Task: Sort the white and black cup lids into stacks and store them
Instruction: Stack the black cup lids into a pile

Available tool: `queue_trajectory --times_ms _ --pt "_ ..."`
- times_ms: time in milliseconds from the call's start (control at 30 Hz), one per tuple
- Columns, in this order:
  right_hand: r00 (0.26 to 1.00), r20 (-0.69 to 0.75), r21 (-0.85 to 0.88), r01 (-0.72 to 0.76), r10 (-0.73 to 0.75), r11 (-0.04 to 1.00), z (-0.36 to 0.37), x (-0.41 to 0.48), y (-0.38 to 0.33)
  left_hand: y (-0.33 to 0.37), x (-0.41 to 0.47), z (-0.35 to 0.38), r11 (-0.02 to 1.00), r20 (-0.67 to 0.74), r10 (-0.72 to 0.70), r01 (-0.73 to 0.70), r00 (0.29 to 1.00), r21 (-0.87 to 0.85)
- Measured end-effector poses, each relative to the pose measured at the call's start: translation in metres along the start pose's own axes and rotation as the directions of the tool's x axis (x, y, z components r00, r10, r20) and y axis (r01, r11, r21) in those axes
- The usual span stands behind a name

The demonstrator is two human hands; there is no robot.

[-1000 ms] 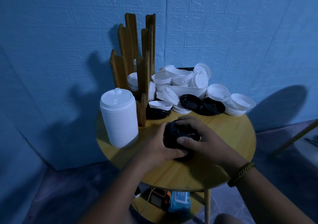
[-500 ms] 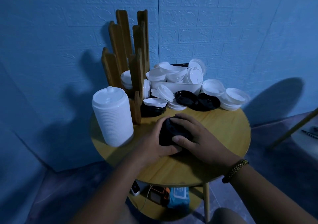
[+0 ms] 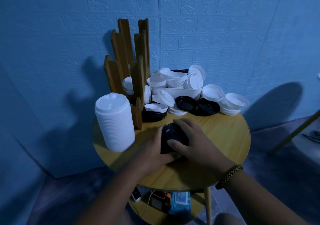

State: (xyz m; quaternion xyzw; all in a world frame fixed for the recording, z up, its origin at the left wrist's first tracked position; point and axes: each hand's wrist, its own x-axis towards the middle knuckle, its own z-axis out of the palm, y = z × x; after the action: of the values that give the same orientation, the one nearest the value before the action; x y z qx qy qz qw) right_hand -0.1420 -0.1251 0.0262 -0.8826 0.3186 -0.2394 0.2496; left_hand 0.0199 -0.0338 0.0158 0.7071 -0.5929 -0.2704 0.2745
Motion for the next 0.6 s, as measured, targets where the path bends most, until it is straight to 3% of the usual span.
queue_trajectory --times_ms 200,400,600 --pt "0.997 -0.068 -0.142 -0.045 0.035 0.989 0.009 -0.005 -0.009 -0.004 0.001 0.003 1.0 -0.007 -0.003 0.003 1.0 -0.018" --pt "0.995 -0.064 -0.113 -0.081 0.074 0.99 0.009 -0.005 -0.014 -0.003 0.002 0.003 0.998 -0.021 0.038 -0.039 0.999 -0.048" --pt "0.977 -0.174 -0.156 -0.154 0.126 0.976 0.021 -0.009 -0.026 -0.004 0.001 0.004 0.999 -0.054 0.01 -0.012 0.999 -0.033"
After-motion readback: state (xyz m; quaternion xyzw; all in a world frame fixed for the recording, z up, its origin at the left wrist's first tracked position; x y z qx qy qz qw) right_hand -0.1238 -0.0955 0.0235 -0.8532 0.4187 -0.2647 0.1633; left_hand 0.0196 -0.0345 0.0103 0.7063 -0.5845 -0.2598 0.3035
